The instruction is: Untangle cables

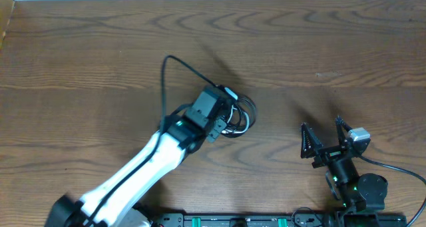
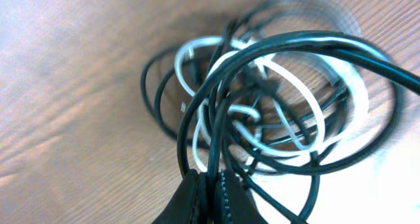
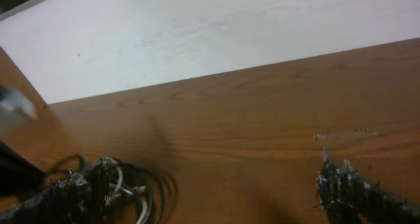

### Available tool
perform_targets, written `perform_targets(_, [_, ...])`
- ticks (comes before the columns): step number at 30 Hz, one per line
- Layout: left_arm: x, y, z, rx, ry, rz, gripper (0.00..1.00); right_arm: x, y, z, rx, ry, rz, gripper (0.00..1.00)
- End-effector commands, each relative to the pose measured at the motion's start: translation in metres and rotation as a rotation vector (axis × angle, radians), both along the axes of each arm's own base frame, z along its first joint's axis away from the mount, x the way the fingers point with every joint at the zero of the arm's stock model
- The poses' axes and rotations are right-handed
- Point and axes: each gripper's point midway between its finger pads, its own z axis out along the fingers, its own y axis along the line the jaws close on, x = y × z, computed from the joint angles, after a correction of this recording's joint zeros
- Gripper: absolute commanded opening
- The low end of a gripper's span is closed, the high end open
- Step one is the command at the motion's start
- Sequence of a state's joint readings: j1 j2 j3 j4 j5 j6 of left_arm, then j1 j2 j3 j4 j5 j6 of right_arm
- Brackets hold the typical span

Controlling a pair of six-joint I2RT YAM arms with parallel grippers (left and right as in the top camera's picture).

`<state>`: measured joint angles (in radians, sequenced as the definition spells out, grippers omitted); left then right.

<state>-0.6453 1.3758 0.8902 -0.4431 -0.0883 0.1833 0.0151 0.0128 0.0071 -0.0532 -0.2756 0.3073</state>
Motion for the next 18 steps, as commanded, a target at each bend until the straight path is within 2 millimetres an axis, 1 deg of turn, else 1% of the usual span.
perform_targets(1, [-0.003, 0.004, 0.034, -0.06, -0.078, 0.014, 0.07, 0.001, -0.006, 0.0, 0.009, 0.007, -0.03, 0.99])
perform_targets(5, [-0.009, 0.009, 0.063, -0.109, -0.142, 0.014, 0.07, 0.0, -0.003, 0.001, 0.011, 0.007, -0.011, 0.99])
perform_targets(10, [-0.015, 0.013, 0.089, -0.157, -0.209, 0.012, 0.07, -0.003, 0.007, 0.001, 0.022, 0.009, 0.046, 0.99])
perform_targets(14, [-0.016, 0.014, 0.099, -0.172, -0.238, 0.006, 0.07, -0.008, 0.019, 0.004, 0.069, 0.019, 0.118, 0.99])
perform_targets(16, [-0.015, 0.013, 0.102, -0.182, -0.25, 0.005, 0.07, -0.013, 0.028, 0.008, 0.078, 0.026, 0.181, 0.99])
perform_targets(18, [-0.014, 0.011, 0.104, -0.194, -0.256, -0.001, 0.08, -0.015, 0.031, 0.01, 0.083, 0.048, 0.198, 0.99])
